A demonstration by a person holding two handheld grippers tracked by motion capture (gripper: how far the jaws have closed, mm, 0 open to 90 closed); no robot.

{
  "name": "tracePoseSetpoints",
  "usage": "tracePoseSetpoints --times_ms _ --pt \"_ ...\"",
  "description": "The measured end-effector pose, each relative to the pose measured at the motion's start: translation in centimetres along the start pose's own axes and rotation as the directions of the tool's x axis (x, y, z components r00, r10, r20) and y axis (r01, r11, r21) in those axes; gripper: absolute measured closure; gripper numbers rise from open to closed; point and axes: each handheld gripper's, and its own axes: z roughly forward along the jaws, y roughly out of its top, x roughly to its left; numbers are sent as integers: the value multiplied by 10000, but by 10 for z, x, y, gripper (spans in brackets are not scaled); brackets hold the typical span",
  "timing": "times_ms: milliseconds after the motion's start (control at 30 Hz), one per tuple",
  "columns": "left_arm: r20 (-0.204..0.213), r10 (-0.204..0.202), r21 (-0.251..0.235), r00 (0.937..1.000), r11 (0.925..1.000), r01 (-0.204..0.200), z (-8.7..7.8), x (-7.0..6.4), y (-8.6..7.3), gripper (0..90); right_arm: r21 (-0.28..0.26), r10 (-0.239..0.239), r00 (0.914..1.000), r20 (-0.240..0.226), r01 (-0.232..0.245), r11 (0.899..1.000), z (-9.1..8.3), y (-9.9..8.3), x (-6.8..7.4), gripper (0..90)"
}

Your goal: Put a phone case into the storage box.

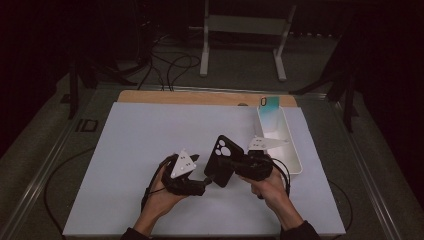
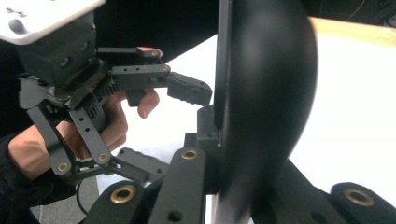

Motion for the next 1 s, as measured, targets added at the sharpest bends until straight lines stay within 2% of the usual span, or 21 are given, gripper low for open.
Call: tracePoseSetpoints --times_ms 33,100,133,233,533,633,667,700,800,833,900,1000 --pt "255 -163 17 9995 9999 163 -1 3 0 166 -138 16 10000 -50 -17 9999 -4 2 -1 871" --pt "338 -222 -9 9992 9998 222 -2 4 0 149 -260 -9 10000 -84 6 9997 -8 4 -1 871" --pt "562 -355 11 9978 9994 354 -3 7 0 144 -291 -62 9999 -86 60 9996 -9 5 0 871" --pt "805 -498 91 9955 9987 493 -4 8 0 108 -431 -216 9997 -129 211 9988 -14 9 1 871" --pt "1277 -440 303 9908 9987 404 0 5 -1 98 -632 -572 9972 -478 542 9965 -18 14 6 871" --pt "1751 -411 406 9837 9986 345 3 3 -2 99 -608 -728 9932 -907 674 9959 -14 14 9 870" --pt "1751 -411 406 9837 9986 345 3 3 -2 105 -608 -728 9932 -907 674 9959 -14 14 9 870" --pt "1899 -373 427 9811 9986 297 4 1 -2 115 -562 -865 9903 -1085 808 9951 -11 14 11 870" --pt "2032 -307 376 9786 9990 235 5 -1 -2 154 -460 -1094 9843 -1386 1040 9935 -7 14 15 870" --pt "2297 -298 366 9728 9991 220 6 -2 -3 153 -425 -1147 9827 -1456 1096 9931 -6 14 17 870" --pt "2362 -278 399 9713 9990 189 7 -3 -3 166 -351 -1314 9772 -1667 1273 9912 -3 14 21 870" --pt "2689 -134 386 9631 9992 31 7 -5 -3 203 -222 -1508 9703 -1892 1494 9885 1 15 25 869"
